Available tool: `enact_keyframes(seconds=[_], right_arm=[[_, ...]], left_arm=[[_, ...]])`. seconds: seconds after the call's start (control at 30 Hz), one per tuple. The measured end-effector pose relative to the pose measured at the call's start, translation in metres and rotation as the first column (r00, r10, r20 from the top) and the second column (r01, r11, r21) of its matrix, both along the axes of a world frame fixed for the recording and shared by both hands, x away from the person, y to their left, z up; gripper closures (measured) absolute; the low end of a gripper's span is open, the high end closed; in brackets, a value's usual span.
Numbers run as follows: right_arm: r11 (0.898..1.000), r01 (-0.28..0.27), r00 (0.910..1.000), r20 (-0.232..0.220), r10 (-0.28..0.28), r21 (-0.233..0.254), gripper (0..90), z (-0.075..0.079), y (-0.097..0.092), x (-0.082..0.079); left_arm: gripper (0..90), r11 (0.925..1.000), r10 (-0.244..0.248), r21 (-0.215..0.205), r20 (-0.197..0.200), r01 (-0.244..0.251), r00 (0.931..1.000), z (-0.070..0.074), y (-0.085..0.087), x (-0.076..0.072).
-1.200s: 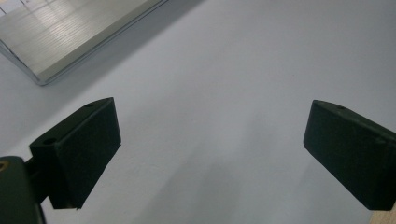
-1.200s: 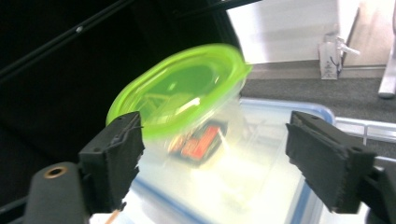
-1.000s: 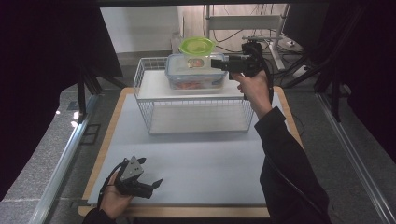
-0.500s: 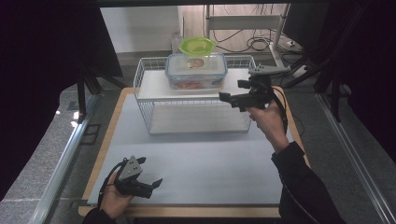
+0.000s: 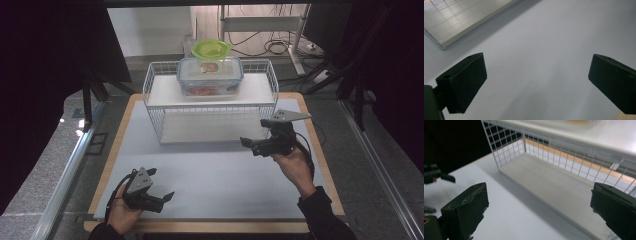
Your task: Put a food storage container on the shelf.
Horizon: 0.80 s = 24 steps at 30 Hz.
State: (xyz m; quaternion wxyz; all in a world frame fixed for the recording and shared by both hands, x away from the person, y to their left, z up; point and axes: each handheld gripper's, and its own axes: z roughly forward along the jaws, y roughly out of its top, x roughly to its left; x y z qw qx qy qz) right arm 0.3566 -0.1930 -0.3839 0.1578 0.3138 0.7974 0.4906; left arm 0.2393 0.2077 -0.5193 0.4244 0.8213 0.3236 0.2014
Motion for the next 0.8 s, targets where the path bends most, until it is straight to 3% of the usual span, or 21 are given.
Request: enact_keyframes(seconds=[0.2, 0.37, 0.8], right_arm=[[1.000, -0.002, 0.9999, -0.014, 0.003, 0.014, 1.5, -0.027, -0.013, -0.014], [1.000, 0.001, 0.9995, -0.031, -0.001, -0.003, 1.5, -0.045, -0.019, -0.022], [0.994, 0.031, 0.9984, -0.044, -0.036, -0.104, 0.0, -0.090, -0.032, -0.049]], left_arm=[[1.8, 0.9999, -0.004, 0.011, 0.003, 0.004, 1.0000, 0.000, -0.001, 0.000], [1.8, 0.9999, -0.005, 0.014, 0.005, 0.005, 1.0000, 0.000, -0.002, -0.001], [1.7, 0.9997, -0.004, 0.025, 0.007, 0.004, 1.0000, -0.001, -0.002, -0.001]])
